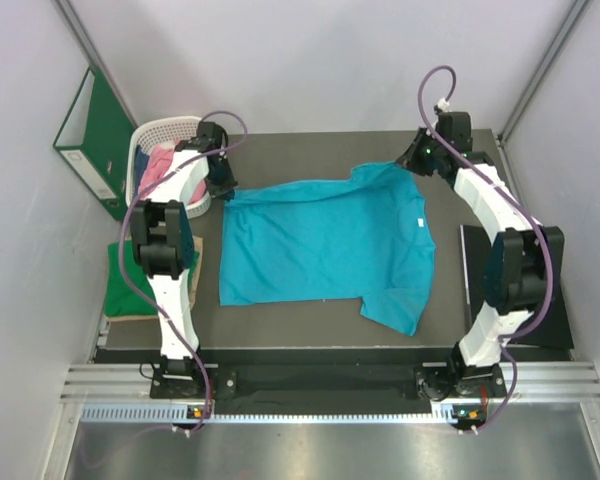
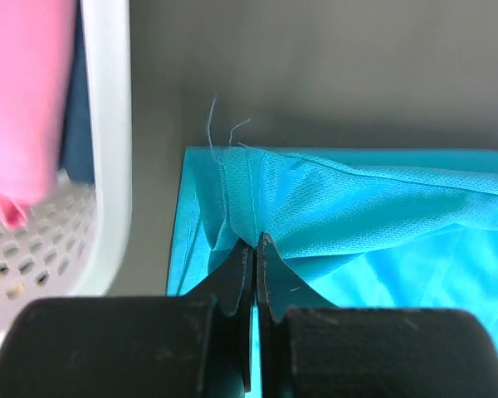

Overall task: Fold and stack the t-shirts
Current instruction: Fold the flattened tshirt in 1/3 of the way

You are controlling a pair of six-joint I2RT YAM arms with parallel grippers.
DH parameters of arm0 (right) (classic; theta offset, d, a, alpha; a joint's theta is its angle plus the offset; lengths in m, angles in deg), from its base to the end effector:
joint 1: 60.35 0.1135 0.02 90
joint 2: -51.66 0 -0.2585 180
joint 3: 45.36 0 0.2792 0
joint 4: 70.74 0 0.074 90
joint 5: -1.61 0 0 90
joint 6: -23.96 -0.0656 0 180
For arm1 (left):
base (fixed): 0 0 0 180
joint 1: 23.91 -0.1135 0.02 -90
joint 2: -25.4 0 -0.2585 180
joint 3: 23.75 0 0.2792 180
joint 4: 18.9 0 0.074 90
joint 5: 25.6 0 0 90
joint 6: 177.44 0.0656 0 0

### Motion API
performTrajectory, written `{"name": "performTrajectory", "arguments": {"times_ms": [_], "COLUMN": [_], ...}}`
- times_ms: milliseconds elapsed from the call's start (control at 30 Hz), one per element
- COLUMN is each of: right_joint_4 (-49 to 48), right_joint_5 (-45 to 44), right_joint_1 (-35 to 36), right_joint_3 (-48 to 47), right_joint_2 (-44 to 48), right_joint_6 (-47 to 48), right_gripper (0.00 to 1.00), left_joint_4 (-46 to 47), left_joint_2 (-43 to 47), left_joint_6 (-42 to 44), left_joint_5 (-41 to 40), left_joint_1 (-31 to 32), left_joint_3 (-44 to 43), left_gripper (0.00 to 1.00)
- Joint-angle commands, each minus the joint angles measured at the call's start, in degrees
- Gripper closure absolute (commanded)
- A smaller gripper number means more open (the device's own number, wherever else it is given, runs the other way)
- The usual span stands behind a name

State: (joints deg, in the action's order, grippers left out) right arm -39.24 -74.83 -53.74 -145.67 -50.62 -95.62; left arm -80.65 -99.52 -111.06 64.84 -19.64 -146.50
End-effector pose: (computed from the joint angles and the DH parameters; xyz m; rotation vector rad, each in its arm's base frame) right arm 0.4641 0.0693 0.2805 0.2999 2.1815 0.6153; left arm 0.5069 -0.0384 0.1895 -0.4509 2.6592 -0.1606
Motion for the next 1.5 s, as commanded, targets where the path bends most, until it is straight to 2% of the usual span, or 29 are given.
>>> {"name": "performTrajectory", "arguments": {"times_ms": [0, 200, 500, 833, 867, 900, 933, 1000, 1200, 1367, 1400, 1433, 1467], "right_joint_4": [6.3, 12.5, 20.5, 28.1, 28.5, 28.6, 28.9, 28.8, 30.1, 32.0, 32.3, 32.4, 32.4], "right_joint_5": [-0.5, -1.4, -0.6, -1.8, -1.7, -1.4, -0.9, -0.5, -0.7, -4.3, -4.6, -4.8, -4.9], "right_joint_1": [-0.3, -0.3, -0.3, -0.3, -0.3, -0.3, -0.3, -0.4, -0.1, -0.1, -0.1, 0.0, -0.1], "right_joint_3": [3.9, 8.1, 13.2, 13.9, 14.2, 14.5, 15.6, 16.6, 18.8, 19.2, 18.8, 18.6, 18.2], "right_joint_2": [6.1, 10.2, 11.0, 5.3, 4.6, 4.3, 3.8, 3.6, 3.0, 2.7, 2.4, 1.9, 1.7], "right_joint_6": [-0.3, -1.9, -3.8, -2.2, -2.1, -1.6, -1.6, -1.4, 0.3, 1.4, 1.5, 1.9, 2.3], "right_gripper": [1.00, 1.00, 1.00, 1.00, 1.00, 1.00, 1.00, 1.00, 1.00, 1.00, 0.97, 0.78, 0.70], "left_joint_4": [-2.3, -3.0, -3.7, -5.8, -6.0, -6.2, -6.3, -6.4, -6.4, -6.1, -6.0, -5.9, -5.9], "left_joint_2": [5.6, 7.4, 9.2, 9.4, 9.5, 10.0, 10.3, 10.9, 11.3, 11.4, 11.4, 11.3, 11.3], "left_joint_6": [-0.8, -1.2, -1.6, -2.7, -3.3, -3.6, -3.9, -4.2, -4.4, -4.3, -4.4, -4.3, -4.1], "left_joint_5": [2.5, 3.1, 3.4, 3.0, 2.2, 1.8, 1.5, 1.0, 0.3, 0.3, 0.4, 0.7, 0.9], "left_joint_1": [0.3, 0.4, 0.9, 1.3, 1.3, 1.4, 1.4, 1.4, 1.4, 1.4, 1.4, 1.4, 1.4], "left_joint_3": [5.1, 8.0, 12.5, 15.8, 16.0, 16.5, 17.2, 17.4, 14.6, 11.5, 11.1, 10.4, 10.1], "left_gripper": [1.00, 1.00, 1.00, 0.98, 0.88, 0.54, 0.43, 0.02, 0.01, 0.01, 0.01, 0.01, 0.01]}}
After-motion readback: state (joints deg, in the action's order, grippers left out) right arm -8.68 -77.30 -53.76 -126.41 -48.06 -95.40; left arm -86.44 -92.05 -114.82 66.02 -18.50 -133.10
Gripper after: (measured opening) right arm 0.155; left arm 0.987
